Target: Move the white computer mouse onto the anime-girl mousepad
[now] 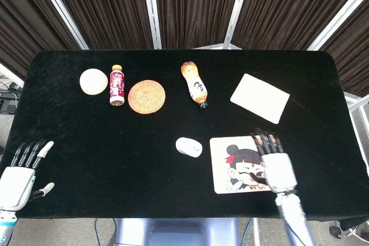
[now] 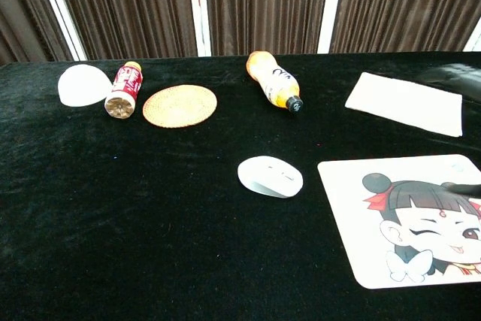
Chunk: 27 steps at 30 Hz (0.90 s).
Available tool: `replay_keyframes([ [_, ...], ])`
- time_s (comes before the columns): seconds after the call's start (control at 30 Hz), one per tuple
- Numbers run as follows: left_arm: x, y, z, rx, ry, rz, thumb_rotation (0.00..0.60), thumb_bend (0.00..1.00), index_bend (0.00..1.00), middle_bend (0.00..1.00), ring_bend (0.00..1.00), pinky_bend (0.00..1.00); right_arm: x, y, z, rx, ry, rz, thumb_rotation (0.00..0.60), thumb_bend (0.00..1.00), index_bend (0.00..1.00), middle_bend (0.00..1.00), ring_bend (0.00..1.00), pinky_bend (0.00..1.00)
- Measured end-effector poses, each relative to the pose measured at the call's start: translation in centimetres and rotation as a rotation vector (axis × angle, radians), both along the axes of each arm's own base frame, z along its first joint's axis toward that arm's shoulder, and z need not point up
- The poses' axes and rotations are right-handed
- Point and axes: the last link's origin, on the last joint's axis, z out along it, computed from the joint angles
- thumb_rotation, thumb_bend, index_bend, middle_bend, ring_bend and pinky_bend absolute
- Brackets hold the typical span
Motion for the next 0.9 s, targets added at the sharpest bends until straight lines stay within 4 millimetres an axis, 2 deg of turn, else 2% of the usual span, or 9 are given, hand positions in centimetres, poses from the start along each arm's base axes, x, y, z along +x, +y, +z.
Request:
replay_keyframes([
  [0.27, -0.1, 0.0, 0.4, 0.011, -0.027, -0.011, 0.600, 0.12, 0.00, 0.00, 0.00, 0.00, 4.9, -1.7, -4.1, 0.051, -0.028, 0.009, 0.600, 0.06, 0.11, 0.00, 0.00, 0.00],
  [0.5, -0.4, 0.0, 0.8, 0.007, -0.052, -0.014, 0.600, 0.12, 0.00, 0.00, 0.00, 0.00, 8.4, -2.4, -8.1, 0.100, -0.111, -0.055, 0.600, 0.07, 0.12, 0.00, 0.00, 0.00],
  [0.7, -0.5, -0.1, 1.2, 0.009, -0.075, -0.016, 0.600, 0.12, 0.00, 0.00, 0.00, 0.00, 10.0, -3.1, -10.9, 0.114, -0.112, -0.078, 0.600, 0.07, 0.12, 0.00, 0.00, 0.00],
  [0.9, 0.0, -0.1, 1.3, 0.014, -0.093, -0.032, 0.600, 0.12, 0.00, 0.00, 0.00, 0.00, 10.7, -4.0, -12.7, 0.119, -0.117, -0.094, 0.600, 0.07, 0.12, 0.00, 0.00, 0.00],
])
